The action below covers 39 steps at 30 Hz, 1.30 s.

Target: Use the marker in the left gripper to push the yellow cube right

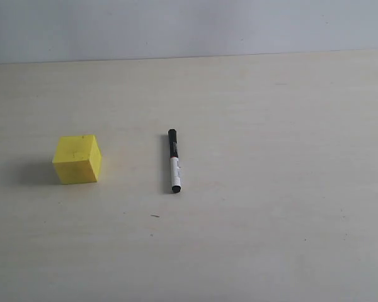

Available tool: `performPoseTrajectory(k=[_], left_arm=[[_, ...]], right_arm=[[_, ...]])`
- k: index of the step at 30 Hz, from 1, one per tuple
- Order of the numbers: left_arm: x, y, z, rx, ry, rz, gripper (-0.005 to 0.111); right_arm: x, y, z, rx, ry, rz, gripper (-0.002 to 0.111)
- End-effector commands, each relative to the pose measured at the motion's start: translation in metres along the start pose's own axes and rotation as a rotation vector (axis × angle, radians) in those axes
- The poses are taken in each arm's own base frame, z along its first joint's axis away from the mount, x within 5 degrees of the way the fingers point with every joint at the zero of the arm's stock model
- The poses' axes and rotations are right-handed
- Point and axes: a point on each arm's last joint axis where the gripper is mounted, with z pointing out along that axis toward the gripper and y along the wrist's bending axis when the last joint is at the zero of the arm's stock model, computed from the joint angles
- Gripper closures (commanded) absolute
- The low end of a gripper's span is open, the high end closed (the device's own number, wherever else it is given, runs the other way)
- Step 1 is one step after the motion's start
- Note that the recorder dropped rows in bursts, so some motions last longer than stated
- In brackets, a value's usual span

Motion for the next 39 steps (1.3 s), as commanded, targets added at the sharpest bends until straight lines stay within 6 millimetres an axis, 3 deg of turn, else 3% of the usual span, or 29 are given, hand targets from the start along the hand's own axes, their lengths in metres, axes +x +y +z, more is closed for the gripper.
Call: performPoseTrajectory(k=[1,5,7,9,12,16,19,22,26,29,33,39], left_arm=[[-0.011,-0.001,-0.001,0.025,-0.124,-0.267,0.107],[-0.025,-0.003,-0.004,0.102,-0.262,-0.532,0.107],[-0.035,-0.005,-0.007,0.154,-0.351,-0.551,0.107],[-0.060,-0.017,-0.011,0.211,-0.449,-0.499,0.107],[-0.081,-0.035,0.005,0.152,-0.322,-0.358,0.107],[-0.087,-0.051,0.053,0.014,0.043,-0.068,0.107],[-0.056,-0.045,0.099,-0.091,0.456,0.058,0.107],[-0.013,-0.036,0.139,-0.190,0.913,0.059,0.107],[0.025,-0.052,0.175,-0.142,1.322,0.113,0.107],[0.048,-0.084,0.192,-0.077,1.451,0.166,0.107],[0.085,-0.131,0.207,-0.083,1.492,0.275,0.107],[0.137,-0.174,0.235,-0.160,1.549,0.330,0.107]], right_arm=[[-0.001,0.000,0.000,0.002,-0.019,-0.007,0.108],[-0.001,0.000,0.000,0.002,-0.019,-0.007,0.108],[-0.001,0.000,0.000,0.002,-0.019,-0.007,0.108],[-0.001,0.000,0.000,0.002,-0.019,-0.007,0.108],[-0.001,0.000,0.000,0.002,-0.019,-0.007,0.108],[-0.001,0.000,0.000,0.002,-0.019,-0.007,0.108],[-0.001,0.000,0.000,0.002,-0.019,-0.007,0.108],[-0.001,0.000,0.000,0.002,-0.019,-0.007,0.108],[-0.001,0.000,0.000,0.002,-0.019,-0.007,0.108],[-0.001,0.000,0.000,0.002,-0.019,-0.007,0.108],[-0.001,0.000,0.000,0.002,-0.019,-0.007,0.108],[-0.001,0.000,0.000,0.002,-0.019,-0.007,0.108]])
